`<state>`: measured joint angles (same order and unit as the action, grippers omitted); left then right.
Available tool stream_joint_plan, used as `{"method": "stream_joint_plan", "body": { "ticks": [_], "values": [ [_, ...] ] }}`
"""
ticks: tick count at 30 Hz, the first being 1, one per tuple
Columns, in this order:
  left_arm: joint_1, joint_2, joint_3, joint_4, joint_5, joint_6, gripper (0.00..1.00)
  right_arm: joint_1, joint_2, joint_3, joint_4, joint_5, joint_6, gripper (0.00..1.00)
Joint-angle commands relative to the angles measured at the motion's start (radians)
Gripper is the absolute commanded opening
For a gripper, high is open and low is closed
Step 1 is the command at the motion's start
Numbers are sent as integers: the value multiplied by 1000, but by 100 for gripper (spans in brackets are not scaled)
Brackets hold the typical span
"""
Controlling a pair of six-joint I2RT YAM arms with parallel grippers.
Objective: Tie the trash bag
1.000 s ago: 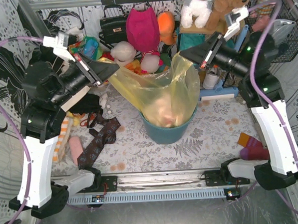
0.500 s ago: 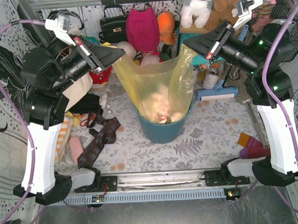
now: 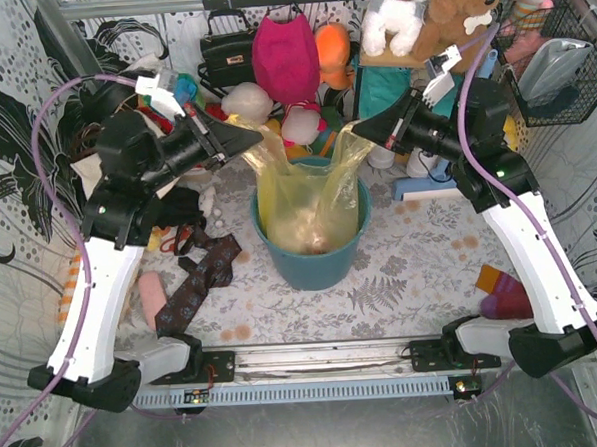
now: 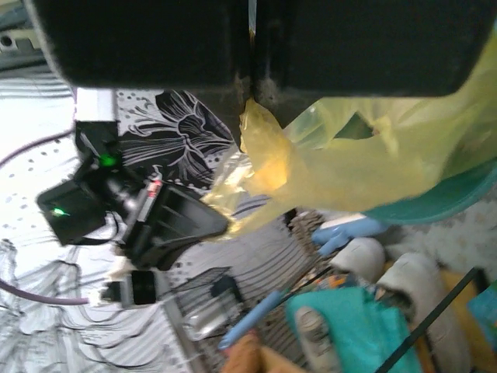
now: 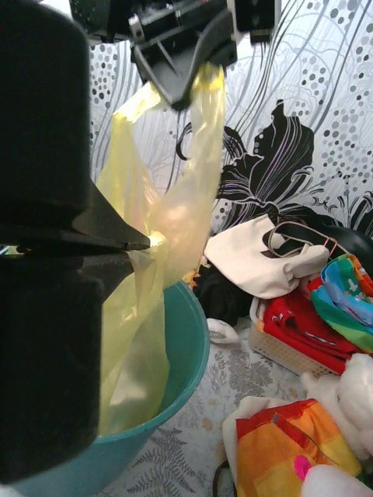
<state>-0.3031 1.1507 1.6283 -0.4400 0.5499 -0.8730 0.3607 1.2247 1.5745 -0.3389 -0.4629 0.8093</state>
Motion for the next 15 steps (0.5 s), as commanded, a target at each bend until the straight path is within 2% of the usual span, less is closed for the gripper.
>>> {"method": "stream_joint_plan", "body": {
  "ticks": [1, 7, 9, 11, 15],
  "values": [
    [-1, 16, 17, -16, -7, 45, 0, 11, 6, 59, 78, -10, 16, 0],
    [0, 58, 242, -37, 4, 69, 0, 76, 110, 365, -17, -4, -22, 0],
    [-1, 58, 274, -40, -8, 72, 0, 100, 140, 433, -44, 0, -37, 0],
    [-1, 48, 253, -37, -11, 75, 0, 117, 145, 436, -55, 6, -46, 0],
    [-1, -1, 118, -28, -35, 85, 0, 126, 94, 296, -50, 42, -61, 0]
  ]
}}
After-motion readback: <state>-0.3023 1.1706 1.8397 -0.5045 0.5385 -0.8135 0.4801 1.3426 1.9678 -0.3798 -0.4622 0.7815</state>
